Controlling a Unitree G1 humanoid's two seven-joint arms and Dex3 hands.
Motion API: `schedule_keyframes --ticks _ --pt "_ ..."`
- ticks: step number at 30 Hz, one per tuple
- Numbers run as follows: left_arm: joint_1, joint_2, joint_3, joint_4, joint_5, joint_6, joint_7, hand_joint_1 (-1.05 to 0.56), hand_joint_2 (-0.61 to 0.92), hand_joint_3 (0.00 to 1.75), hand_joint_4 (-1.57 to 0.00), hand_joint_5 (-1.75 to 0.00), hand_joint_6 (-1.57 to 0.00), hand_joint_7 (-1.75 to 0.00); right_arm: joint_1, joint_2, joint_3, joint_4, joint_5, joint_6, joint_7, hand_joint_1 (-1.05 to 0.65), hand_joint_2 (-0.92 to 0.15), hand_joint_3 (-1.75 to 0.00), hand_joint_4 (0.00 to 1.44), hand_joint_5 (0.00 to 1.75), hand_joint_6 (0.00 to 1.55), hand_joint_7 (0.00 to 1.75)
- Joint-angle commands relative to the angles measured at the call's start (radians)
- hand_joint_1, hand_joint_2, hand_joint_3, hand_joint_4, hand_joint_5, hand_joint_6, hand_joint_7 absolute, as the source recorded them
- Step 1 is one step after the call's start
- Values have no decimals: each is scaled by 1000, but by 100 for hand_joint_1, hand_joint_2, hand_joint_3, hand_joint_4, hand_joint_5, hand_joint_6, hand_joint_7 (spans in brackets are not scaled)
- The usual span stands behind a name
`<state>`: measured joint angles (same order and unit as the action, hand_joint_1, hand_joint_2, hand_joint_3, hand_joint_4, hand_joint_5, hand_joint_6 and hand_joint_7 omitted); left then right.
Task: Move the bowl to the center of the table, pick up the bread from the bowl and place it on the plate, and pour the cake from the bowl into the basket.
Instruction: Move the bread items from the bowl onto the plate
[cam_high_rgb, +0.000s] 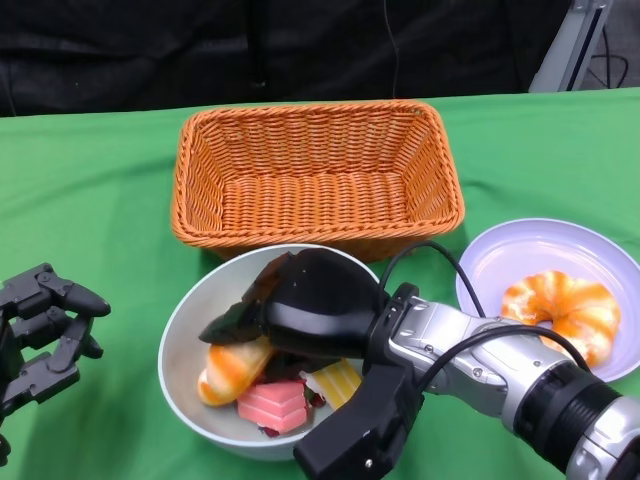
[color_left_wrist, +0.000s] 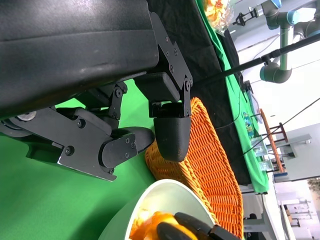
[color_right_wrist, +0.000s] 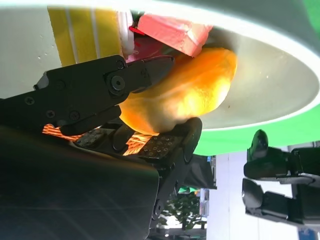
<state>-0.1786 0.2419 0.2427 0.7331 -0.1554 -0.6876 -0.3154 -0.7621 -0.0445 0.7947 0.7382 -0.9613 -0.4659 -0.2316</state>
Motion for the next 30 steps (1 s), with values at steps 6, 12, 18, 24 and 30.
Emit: schedule_keyframes --ticks 6,12,18,24,30 --pt "5 20 -2 1 9 -13 2 -4 65 86 -80 -139 -82 -106 51 -38 11 27 15 -26 -40 -34 -87 0 93 69 112 2" --pt "0 20 -4 12 6 -26 -6 -6 67 83 -80 -139 -83 -107 93 -66 -62 -30 82 -100 -153 -32 -90 0 63 136 117 5" --pt "-1 22 -7 12 11 -18 2 -7 68 82 -80 -138 -83 -107 170 -65 -190 -124 224 -172 -184 -32 -92 -5 58 146 115 8" --pt "-5 25 -7 20 11 -21 1 -6 68 81 -79 -139 -83 -107 285 -61 -335 -319 480 -145 -42 -27 -92 -5 62 140 98 45" --pt "-7 29 -10 28 20 -25 10 -6 66 82 -78 -140 -82 -109 395 -41 -449 -497 677 -56 92 -23 -91 -2 67 134 80 81"
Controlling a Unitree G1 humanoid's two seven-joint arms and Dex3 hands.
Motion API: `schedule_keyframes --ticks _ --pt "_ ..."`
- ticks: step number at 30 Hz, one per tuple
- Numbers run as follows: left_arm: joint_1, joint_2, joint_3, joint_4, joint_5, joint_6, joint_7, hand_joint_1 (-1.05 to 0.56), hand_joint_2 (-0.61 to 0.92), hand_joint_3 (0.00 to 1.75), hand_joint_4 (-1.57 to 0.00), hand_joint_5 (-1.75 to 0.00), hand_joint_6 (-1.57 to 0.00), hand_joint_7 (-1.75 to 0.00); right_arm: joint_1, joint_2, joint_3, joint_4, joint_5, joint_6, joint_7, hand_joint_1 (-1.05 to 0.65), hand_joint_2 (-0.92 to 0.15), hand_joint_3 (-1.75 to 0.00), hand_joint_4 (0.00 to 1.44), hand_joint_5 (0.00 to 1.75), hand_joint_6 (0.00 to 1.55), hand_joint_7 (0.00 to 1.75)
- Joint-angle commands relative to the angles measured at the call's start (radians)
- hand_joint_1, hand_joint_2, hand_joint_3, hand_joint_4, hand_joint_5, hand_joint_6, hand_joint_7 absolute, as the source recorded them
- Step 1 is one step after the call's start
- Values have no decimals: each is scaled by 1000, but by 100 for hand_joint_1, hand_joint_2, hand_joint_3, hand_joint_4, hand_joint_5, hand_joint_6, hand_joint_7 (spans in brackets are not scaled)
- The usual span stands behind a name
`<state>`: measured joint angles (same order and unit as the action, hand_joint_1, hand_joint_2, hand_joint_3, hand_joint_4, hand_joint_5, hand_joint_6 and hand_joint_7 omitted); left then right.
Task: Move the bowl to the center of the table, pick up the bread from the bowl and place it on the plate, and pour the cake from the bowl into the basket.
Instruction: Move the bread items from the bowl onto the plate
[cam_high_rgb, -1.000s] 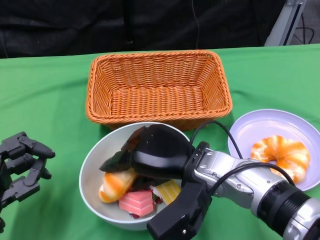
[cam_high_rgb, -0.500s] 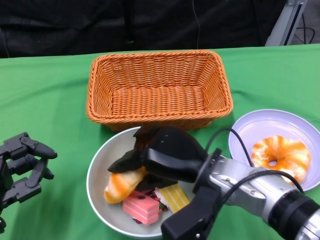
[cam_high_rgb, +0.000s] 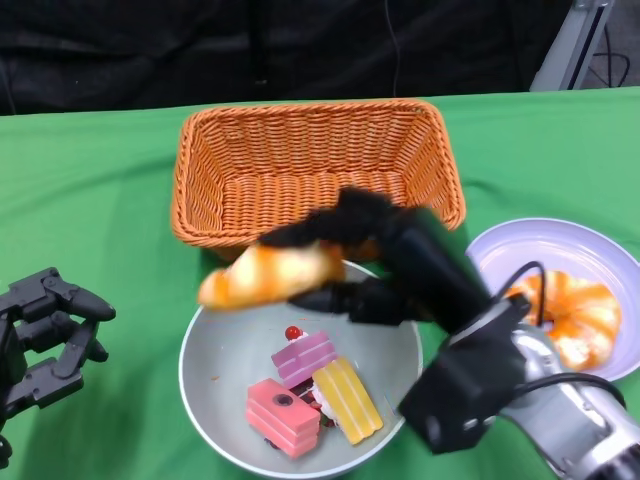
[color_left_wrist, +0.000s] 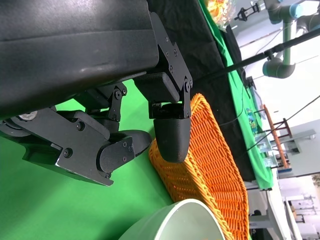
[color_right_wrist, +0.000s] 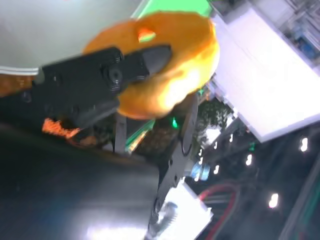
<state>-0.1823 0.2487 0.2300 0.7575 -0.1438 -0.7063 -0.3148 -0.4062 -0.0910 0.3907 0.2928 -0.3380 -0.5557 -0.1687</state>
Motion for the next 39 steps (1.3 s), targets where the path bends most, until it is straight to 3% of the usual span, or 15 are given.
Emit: schedule_keyframes --ticks 1,6,7,11,17,22,27,29,32,34,39 --pt "-3 23 2 2 11 -5 12 -6 66 83 -77 -140 -82 -109 51 12 -61 -70 74 48 43 -24 -91 -2 67 138 81 80" --pt "-5 19 4 5 -3 -8 -3 -5 66 84 -77 -141 -82 -110 121 45 -144 -212 195 244 112 -26 -92 -2 65 144 79 84" --pt "-5 19 4 6 -3 -8 -3 -5 66 84 -77 -141 -82 -110 125 48 -148 -224 195 258 119 -26 -92 -1 65 144 78 85" --pt "-3 22 2 4 10 -4 14 -5 65 84 -78 -141 -81 -109 165 60 -293 -264 357 432 143 -23 -92 -9 64 133 71 95" --pt "-5 22 9 6 -12 1 -8 -1 67 84 -78 -141 -82 -109 210 55 -398 -271 449 569 171 -23 -92 -10 59 144 65 104" --pt "-5 27 10 7 -9 4 -1 -2 67 83 -78 -141 -81 -109 232 26 -443 -203 363 476 127 -23 -92 -6 61 140 69 99" --pt "-17 34 12 26 -13 7 -13 -3 66 84 -77 -144 -81 -111 215 -47 -480 -31 184 217 -24 -15 -91 -4 66 133 73 93" --pt "-19 34 12 27 -13 10 -11 -3 66 84 -76 -144 -81 -111 197 -75 -482 40 118 130 -89 -14 -90 -3 68 139 75 91" --pt "-21 35 11 35 -8 3 -7 -2 66 83 -76 -144 -81 -110 173 -111 -481 123 41 55 -172 -17 -89 -1 71 165 78 90" --pt "-24 35 12 41 -4 -1 -2 -2 66 83 -78 -144 -81 -110 156 -125 -480 174 3 19 -225 -18 -89 -1 73 166 79 89" --pt "-20 30 12 31 -8 12 0 -1 65 84 -78 -143 -81 -110 114 -171 -463 309 -82 -74 -345 -15 -88 0 74 145 79 89"
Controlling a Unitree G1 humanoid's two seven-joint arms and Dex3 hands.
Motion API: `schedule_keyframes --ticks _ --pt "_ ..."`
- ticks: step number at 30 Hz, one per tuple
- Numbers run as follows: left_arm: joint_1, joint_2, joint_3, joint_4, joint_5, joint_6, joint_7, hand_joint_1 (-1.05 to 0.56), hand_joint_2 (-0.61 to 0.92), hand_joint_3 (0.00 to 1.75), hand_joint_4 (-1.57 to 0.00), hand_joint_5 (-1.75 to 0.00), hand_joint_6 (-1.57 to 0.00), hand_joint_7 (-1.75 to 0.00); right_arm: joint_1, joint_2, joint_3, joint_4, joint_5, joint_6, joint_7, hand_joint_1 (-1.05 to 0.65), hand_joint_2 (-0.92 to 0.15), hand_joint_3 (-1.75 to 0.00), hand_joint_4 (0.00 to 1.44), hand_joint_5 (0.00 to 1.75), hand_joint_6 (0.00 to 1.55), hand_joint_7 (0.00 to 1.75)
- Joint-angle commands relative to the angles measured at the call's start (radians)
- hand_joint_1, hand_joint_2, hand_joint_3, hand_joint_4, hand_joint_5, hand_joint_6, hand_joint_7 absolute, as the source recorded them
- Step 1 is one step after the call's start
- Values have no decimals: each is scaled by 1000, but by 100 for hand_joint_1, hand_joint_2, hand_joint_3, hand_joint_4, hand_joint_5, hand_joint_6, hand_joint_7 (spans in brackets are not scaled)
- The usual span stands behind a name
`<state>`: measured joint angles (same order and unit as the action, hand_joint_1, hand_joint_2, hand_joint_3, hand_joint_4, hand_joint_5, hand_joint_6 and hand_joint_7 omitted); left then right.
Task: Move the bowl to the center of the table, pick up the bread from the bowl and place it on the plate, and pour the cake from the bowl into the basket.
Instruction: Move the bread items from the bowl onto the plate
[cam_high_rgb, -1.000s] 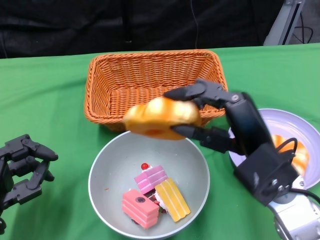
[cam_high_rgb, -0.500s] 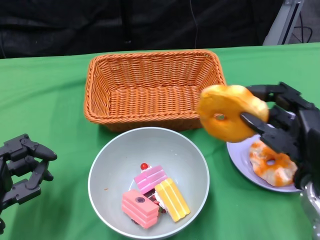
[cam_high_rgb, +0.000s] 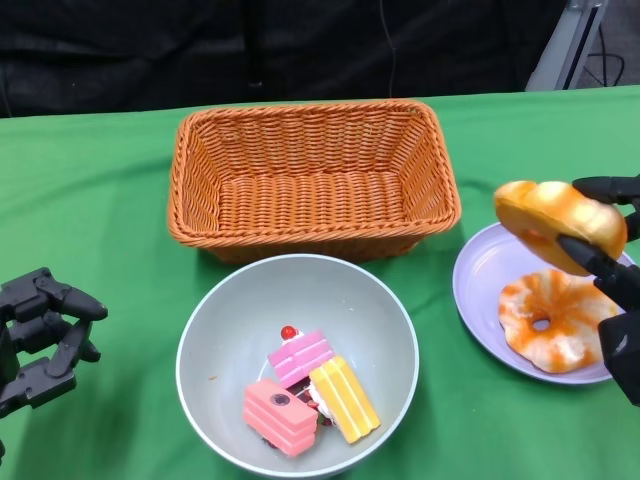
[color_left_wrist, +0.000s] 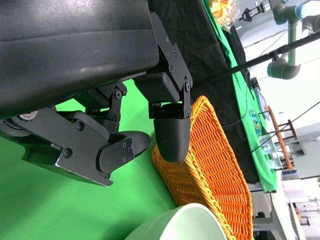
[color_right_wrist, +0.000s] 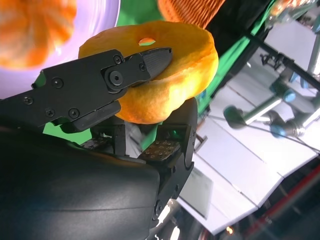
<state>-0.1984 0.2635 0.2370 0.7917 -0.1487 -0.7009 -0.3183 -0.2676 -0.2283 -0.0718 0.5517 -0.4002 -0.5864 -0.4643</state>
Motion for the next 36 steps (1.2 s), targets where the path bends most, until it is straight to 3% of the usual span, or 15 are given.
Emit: schedule_keyframes --ticks 1,3,5,11,14,20,26,36 --pt "-3 15 5 -4 -4 8 4 -1 65 83 -77 -143 -81 -110 -30 -37 3 65 -23 -54 -60 -15 -88 0 74 144 79 89" --pt "-3 15 5 -3 -4 5 0 0 66 83 -77 -144 -81 -110 -44 -52 17 103 -62 -77 -110 -15 -88 0 74 143 80 89" --pt "-1 16 4 -2 -5 -2 -4 -1 66 83 -77 -144 -81 -109 -58 -71 38 144 -122 -91 -179 -12 -88 0 76 126 81 86" --pt "1 20 3 -1 0 -6 -4 -3 66 83 -76 -144 -81 -109 -105 -105 108 244 -225 -88 -307 -14 -89 -1 77 112 85 77" --pt "2 19 6 -4 -10 -5 -11 -2 67 82 -76 -144 -81 -109 -140 -138 173 293 -318 -63 -400 -15 -87 0 82 102 91 66" --pt "5 20 6 -6 -2 -14 -5 -2 67 81 -77 -143 -82 -109 -223 -162 286 418 -414 -29 -529 -12 -83 0 85 98 96 61" --pt "13 18 5 -15 -2 -12 -3 -2 68 82 -77 -142 -81 -109 -299 -150 365 531 -426 6 -568 -16 -82 0 85 98 101 50" --pt "20 20 2 -23 20 -18 18 -3 67 81 -79 -141 -81 -110 -352 -138 433 624 -408 46 -558 -16 -82 0 84 100 103 45"
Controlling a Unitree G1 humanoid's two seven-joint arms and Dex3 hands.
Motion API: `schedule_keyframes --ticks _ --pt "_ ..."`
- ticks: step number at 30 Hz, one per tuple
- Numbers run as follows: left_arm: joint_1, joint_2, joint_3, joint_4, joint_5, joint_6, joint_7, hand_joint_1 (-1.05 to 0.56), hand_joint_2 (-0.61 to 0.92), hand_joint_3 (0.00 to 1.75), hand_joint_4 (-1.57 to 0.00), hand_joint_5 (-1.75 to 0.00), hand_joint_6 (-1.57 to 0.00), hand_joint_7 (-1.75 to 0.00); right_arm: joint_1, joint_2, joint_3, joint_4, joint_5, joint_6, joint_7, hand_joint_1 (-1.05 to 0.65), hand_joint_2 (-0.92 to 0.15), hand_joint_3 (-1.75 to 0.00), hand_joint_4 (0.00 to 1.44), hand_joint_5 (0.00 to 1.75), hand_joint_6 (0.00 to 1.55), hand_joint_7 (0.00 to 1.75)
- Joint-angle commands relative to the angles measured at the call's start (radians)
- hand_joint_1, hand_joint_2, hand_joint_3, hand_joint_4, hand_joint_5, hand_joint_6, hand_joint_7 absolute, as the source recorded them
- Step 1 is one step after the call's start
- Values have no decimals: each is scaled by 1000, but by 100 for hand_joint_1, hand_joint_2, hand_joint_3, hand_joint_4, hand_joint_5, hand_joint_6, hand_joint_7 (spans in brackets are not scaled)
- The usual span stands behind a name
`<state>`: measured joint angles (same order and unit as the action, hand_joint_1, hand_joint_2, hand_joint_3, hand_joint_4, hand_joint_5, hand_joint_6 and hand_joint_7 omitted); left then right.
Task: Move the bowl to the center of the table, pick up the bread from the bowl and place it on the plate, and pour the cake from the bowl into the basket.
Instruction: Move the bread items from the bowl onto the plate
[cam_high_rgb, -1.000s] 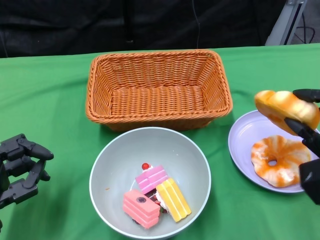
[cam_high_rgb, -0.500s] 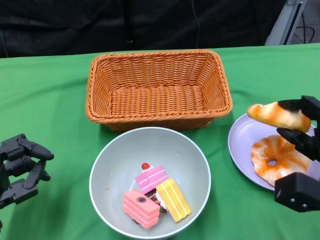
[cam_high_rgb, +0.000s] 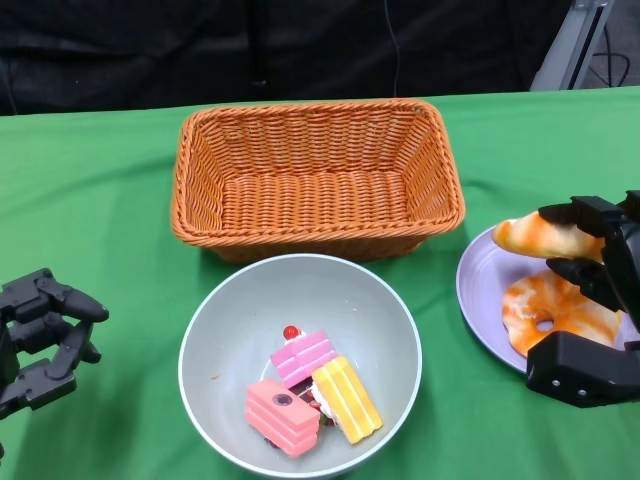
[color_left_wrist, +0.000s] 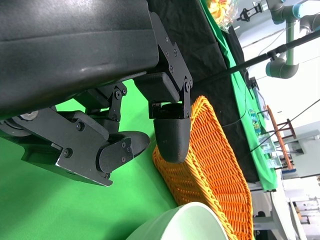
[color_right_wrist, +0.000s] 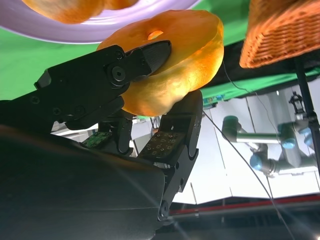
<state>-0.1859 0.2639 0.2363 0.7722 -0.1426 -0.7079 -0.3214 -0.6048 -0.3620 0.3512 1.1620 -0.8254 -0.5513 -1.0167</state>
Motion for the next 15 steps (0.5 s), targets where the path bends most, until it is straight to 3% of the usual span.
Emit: schedule_keyframes --ticks 1,4,11,12,13,15 --pt "8 19 3 -4 15 -12 22 -3 67 81 -79 -140 -81 -110 -16 -4 14 16 20 13 -5 -16 -82 0 84 100 103 44" --pt "8 17 5 -8 7 1 15 -3 67 81 -79 -140 -81 -110 -21 1 28 27 26 25 23 -18 -83 0 83 99 103 42" --pt "7 14 5 -11 -12 5 1 -2 66 82 -79 -142 -81 -110 -7 9 71 -19 39 125 211 -25 -87 0 80 89 104 25" --pt "6 16 4 -8 -10 1 4 -1 66 83 -79 -142 -81 -110 6 11 87 -53 33 164 279 -26 -86 0 82 72 105 18" --pt "6 17 3 -5 -8 -2 5 -1 67 83 -78 -142 -81 -110 17 11 98 -85 31 196 332 -27 -86 0 87 43 104 8" --pt "7 18 4 -6 -7 1 8 -1 67 83 -78 -141 -81 -109 53 -1 111 -193 33 261 444 -27 -87 0 91 22 100 3"
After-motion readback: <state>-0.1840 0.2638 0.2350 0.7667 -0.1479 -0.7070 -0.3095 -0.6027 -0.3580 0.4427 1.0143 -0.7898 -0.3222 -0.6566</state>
